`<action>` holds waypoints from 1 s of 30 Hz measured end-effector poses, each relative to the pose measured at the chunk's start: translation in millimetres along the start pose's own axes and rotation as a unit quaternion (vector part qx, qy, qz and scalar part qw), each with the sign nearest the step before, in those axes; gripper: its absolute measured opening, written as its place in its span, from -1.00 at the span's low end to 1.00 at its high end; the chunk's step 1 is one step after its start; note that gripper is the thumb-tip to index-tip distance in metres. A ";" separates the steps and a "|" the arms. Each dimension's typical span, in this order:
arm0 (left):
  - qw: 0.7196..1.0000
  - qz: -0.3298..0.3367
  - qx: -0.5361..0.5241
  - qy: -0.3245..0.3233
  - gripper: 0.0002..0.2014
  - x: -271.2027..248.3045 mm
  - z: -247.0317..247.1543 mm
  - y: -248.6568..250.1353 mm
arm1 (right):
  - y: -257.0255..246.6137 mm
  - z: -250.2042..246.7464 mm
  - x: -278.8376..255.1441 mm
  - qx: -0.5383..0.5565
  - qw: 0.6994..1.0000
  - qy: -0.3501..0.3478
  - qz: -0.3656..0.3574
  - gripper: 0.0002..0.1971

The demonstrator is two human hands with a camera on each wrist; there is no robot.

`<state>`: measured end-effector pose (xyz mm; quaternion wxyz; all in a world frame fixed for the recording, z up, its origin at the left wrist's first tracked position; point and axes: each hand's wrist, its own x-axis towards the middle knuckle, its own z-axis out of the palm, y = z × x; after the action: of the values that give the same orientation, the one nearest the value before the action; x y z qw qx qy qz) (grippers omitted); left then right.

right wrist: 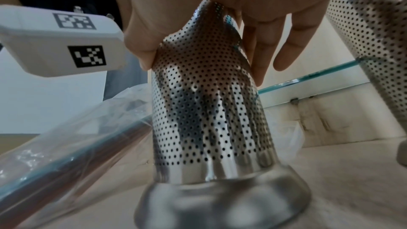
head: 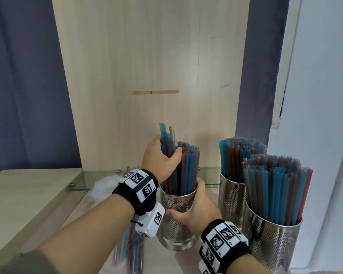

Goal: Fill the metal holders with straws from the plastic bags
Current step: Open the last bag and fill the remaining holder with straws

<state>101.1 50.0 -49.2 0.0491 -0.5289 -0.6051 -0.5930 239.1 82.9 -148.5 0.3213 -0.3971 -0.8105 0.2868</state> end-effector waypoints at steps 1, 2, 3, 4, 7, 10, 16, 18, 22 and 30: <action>1.000 0.009 0.002 0.001 -0.74 -0.3 -1.1 -1.8 | 0.0 0.4 0.0 -0.006 1.000 0.000 0.002 0.07; 1.000 0.026 -0.003 0.006 -0.59 -0.8 -3.2 -2.4 | -0.3 1.0 0.1 -0.009 1.000 0.000 0.003 0.07; 0.999 0.049 -0.006 0.011 -0.38 -0.1 -5.9 -4.7 | -0.6 1.7 0.3 -0.009 1.000 0.001 0.005 0.07; 0.996 0.085 0.000 0.015 -0.17 1.5 -9.0 -7.3 | -0.7 2.1 0.4 -0.008 1.000 0.002 0.006 0.08; 0.965 0.224 0.132 0.012 -0.04 9.4 -19.8 -11.5 | -0.4 2.9 -0.3 -0.009 1.000 0.000 0.010 0.08; 0.932 0.295 0.212 -0.018 -0.21 14.9 -23.6 -7.6 | -0.7 2.6 -1.7 -0.009 1.000 0.000 0.008 0.07; 0.933 0.300 0.190 -0.056 -0.43 6.1 -28.3 -14.7 | -1.4 3.7 -2.8 -0.004 1.000 0.001 0.005 0.06; 0.935 0.294 0.183 -0.070 -0.48 0.4 -30.5 -15.0 | -1.4 3.9 -2.7 0.000 1.000 -0.002 0.008 0.07; 0.932 0.292 0.169 -0.131 -0.54 -2.4 -39.1 -14.0 | -1.6 4.0 -3.3 -0.001 1.000 -0.002 0.011 0.09; 0.939 0.265 0.159 -0.150 -0.25 -12.5 -50.0 -11.5 | -2.6 4.1 -4.6 -0.003 1.000 0.002 0.012 0.10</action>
<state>70.1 7.3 -50.9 0.1962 -0.7385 -0.5297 -0.3681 237.0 76.9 -150.6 0.3183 -0.4083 -0.8060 0.2869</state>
